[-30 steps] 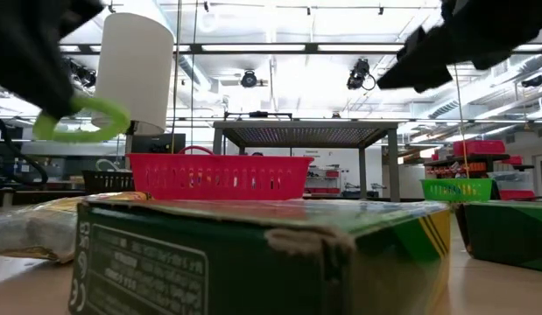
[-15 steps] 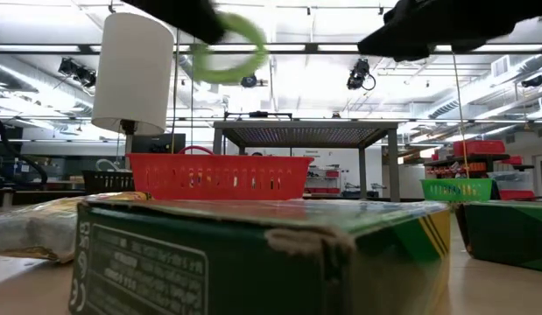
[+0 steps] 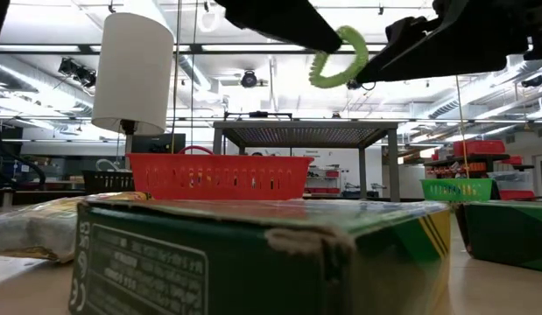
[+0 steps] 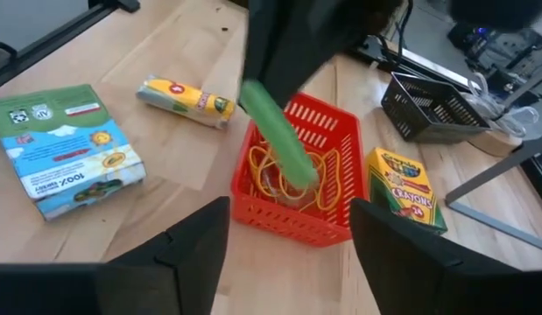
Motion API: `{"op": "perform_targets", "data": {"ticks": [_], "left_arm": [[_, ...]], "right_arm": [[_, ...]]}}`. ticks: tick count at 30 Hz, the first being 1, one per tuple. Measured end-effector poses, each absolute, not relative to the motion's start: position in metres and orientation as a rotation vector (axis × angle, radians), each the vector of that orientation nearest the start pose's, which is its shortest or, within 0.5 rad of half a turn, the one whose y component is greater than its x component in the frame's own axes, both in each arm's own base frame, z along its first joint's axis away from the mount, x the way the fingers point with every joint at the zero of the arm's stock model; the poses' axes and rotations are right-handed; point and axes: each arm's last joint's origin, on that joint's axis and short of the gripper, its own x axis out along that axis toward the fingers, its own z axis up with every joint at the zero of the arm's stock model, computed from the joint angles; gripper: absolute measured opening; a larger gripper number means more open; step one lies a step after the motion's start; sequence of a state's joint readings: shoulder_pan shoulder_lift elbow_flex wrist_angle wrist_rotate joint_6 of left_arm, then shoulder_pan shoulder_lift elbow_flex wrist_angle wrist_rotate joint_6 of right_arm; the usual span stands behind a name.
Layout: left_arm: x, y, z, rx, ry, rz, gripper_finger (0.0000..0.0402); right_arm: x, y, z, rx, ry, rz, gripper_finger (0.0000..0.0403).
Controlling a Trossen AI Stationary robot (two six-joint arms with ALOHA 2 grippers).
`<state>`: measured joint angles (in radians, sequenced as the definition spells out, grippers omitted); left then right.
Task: Pick & Place Office Desk Supplies
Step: Put the green spring keychain into the green bin
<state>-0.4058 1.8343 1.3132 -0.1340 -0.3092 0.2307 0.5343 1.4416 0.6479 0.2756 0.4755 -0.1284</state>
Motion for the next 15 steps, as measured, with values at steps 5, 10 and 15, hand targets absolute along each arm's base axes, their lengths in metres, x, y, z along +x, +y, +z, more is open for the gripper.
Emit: {"op": "perform_targets", "data": {"ticks": [5,10,15], "left_arm": [[0.384,-0.140,0.231,0.435,0.591,-0.218,0.0009],[0.388,-0.131,0.232,0.421,0.577,-0.237,0.0009],[0.391,-0.124,0.232,0.415,0.576,-0.243,0.0009]], "right_arm": [[0.249,0.132,0.187,-0.375,0.449,0.092,0.0241],[0.250,0.130,0.187,-0.370,0.449,0.085,0.0230],[0.253,0.126,0.188,-0.361,0.443,0.068,0.0222]]}}
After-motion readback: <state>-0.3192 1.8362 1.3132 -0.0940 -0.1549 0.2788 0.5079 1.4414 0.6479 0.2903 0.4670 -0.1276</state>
